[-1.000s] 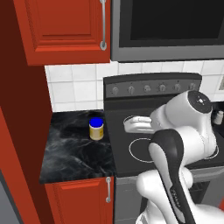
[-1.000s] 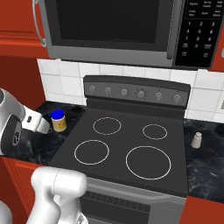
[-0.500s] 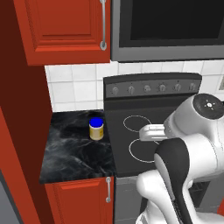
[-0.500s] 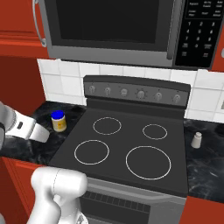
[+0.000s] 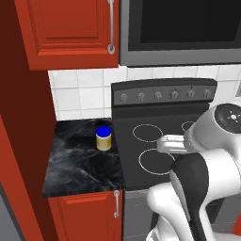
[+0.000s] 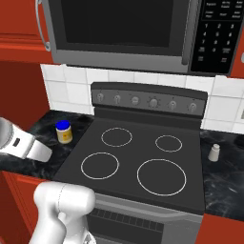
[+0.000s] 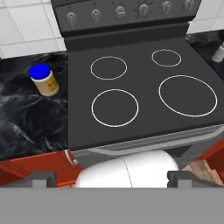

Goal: Collect the turmeric, mayonnaise, and shaker from the cabinet and place them next to the stove.

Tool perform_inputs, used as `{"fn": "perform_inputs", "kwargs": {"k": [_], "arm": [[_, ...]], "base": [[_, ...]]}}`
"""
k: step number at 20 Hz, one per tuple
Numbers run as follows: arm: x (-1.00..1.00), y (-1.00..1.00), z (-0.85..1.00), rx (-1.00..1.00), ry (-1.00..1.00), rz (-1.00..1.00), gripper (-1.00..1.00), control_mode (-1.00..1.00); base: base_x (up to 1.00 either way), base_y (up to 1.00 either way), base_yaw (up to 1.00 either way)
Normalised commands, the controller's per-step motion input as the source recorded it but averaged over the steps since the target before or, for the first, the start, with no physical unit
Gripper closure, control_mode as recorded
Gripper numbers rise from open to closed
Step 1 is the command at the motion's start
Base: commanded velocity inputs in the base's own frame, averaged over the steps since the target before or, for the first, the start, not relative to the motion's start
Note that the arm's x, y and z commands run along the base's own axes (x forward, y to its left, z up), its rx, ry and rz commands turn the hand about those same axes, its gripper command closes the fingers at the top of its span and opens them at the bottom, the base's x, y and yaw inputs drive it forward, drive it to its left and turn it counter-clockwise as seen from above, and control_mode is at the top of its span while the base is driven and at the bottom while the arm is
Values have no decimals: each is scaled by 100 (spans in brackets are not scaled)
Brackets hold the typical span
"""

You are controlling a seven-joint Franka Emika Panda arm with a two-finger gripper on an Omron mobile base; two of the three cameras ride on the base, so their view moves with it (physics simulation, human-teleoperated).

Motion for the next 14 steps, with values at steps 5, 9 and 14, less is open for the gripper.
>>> {"fn": "perform_inputs", "kwargs": {"k": [5,9,14], "arm": [[0,0,0,0,0,0,-100,100],[0,0,0,0,0,0,-100,100],[0,0,0,0,0,0,-100,100]], "base": [[-44,0,-44],[-43,0,-54],[-29,-3,-56]]}}
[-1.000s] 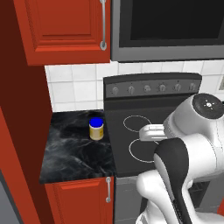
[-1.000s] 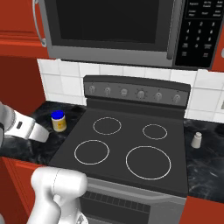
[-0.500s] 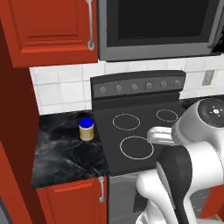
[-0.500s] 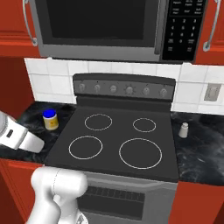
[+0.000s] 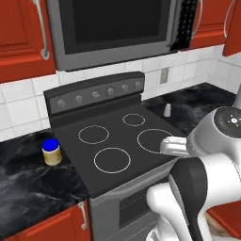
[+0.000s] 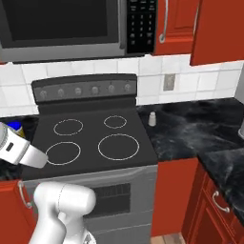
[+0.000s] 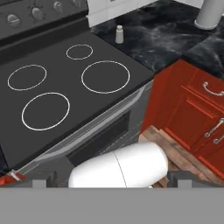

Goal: Collect the turmeric, mayonnaise, and shaker from the cabinet and place them next to the stove.

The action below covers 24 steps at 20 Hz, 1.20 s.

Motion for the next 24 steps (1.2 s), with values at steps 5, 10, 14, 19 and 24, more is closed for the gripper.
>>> {"fn": "perform_inputs", "kwargs": {"k": [5,10,14,19,24], "arm": [[0,0,0,0,0,0,-100,100],[0,0,0,0,0,0,-100,100],[0,0,0,0,0,0,-100,100],[0,0,0,0,0,0,-100,100],[0,0,0,0,0,0,-100,100]], "base": [[-14,-16,-54],[0,-38,-48],[0,-45,-45],[1,-52,-42],[8,-47,-39]]}}
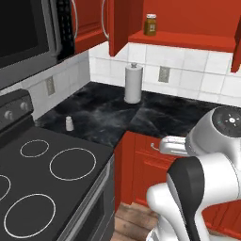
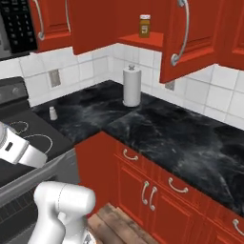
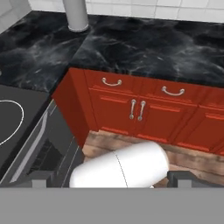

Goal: Collect the turmeric, mayonnaise, and shaker from the cabinet and place them next to the stove.

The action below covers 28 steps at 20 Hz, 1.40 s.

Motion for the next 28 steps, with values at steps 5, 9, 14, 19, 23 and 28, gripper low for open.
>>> {"fn": "perform_inputs", "kwargs": {"k": [5,9,14,19,23,28], "arm": [[0,0,0,0,0,0,-100,100],[0,0,0,0,0,0,-100,100],[0,0,0,0,0,0,-100,100],[0,0,0,0,0,0,-100,100],[0,0,0,0,0,0,-100,100],[0,0,0,0,0,0,-100,100]], "base": [[16,-49,-37],[14,-36,-35],[27,-19,-31],[43,0,-28],[52,0,-27],[39,7,-22]]}}
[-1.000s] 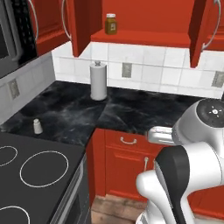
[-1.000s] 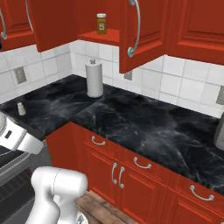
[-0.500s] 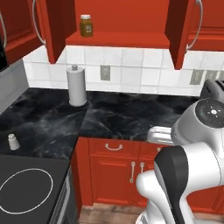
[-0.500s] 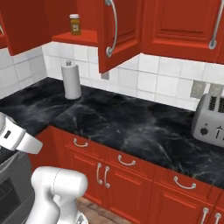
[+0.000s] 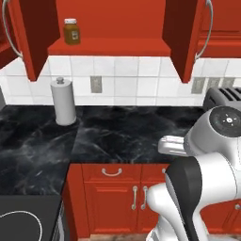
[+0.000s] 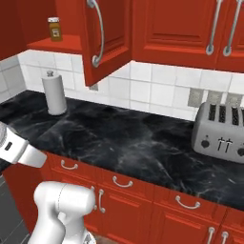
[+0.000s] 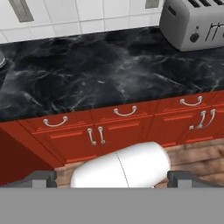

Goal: Collect the turmeric, mayonnaise, and shaker from the cabinet and place them next to the stove.

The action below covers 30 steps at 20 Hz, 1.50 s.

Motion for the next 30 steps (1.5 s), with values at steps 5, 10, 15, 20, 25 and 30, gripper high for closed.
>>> {"fn": "perform_inputs", "kwargs": {"k": [5,10,15,20,25,30], "arm": [[0,0,0,0,0,0,-100,100],[0,0,0,0,0,0,-100,100],[0,0,0,0,0,0,-100,100],[0,0,0,0,0,0,-100,100],[0,0,0,0,0,0,-100,100],[45,1,8,6,-12,19,-100,-100]], "base": [[29,48,-10],[36,60,-4],[73,26,0],[94,10,0],[93,2,2],[15,0,2]]}}
